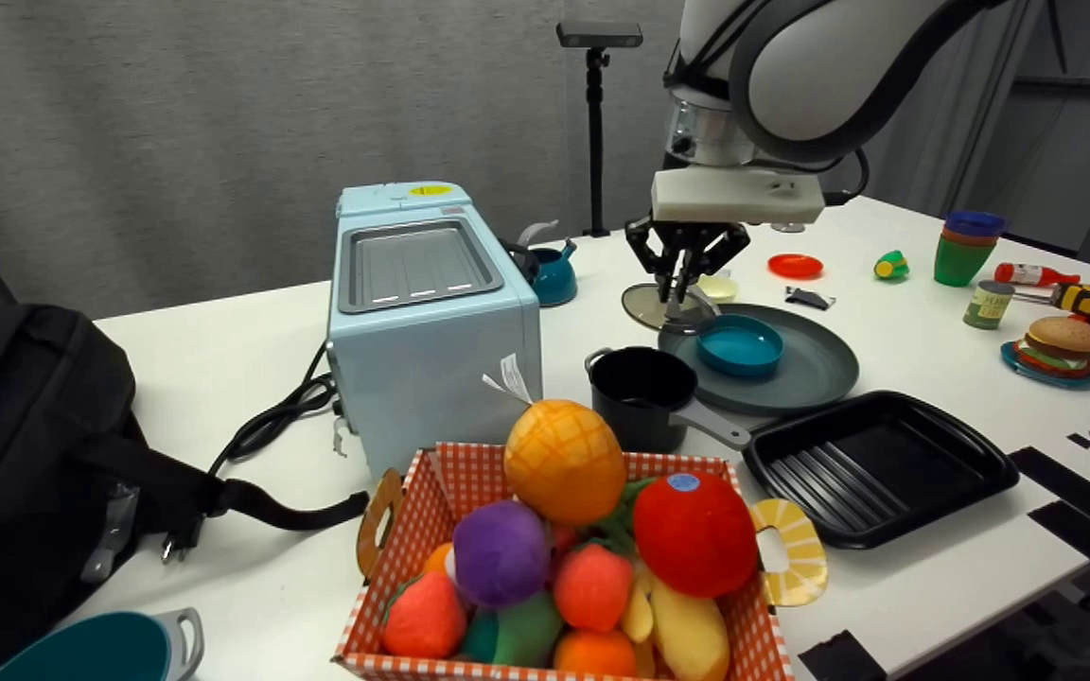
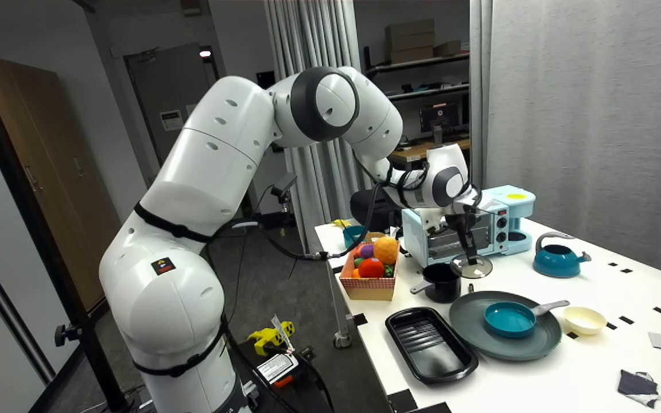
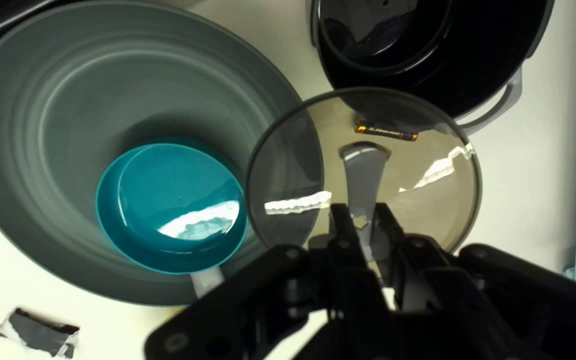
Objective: Take the lid from the blue pan and put it on the black pot then put the lid back on the blue pan
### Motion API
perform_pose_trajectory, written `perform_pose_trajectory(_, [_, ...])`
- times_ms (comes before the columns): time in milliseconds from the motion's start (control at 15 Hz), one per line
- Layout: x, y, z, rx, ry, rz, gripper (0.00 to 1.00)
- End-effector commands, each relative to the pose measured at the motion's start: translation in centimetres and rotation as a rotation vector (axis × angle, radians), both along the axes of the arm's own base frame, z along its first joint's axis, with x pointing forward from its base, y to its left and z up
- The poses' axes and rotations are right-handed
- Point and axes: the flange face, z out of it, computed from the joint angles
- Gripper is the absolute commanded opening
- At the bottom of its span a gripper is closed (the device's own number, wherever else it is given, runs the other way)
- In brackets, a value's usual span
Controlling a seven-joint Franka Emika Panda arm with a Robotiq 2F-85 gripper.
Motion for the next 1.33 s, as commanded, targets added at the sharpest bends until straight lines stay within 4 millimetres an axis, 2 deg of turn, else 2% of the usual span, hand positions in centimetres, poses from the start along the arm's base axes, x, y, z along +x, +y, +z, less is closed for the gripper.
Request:
perform_pose_trajectory(0, [-0.9,1.8,0.7,0.005,0.045,0.075,0.04])
perform_pose_trajectory(467, [-2.4,6.6,-0.8,-0.014,0.091,0.189,0.04])
perform_pose_trajectory(667, [-3.0,8.0,-1.5,-0.025,0.105,0.215,0.04])
perform_pose_trajectory(933, [-3.5,8.8,-2.7,-0.039,0.114,0.23,0.04])
perform_pose_trajectory(1267, [-3.3,8.4,-3.6,-0.054,0.117,0.23,0.04])
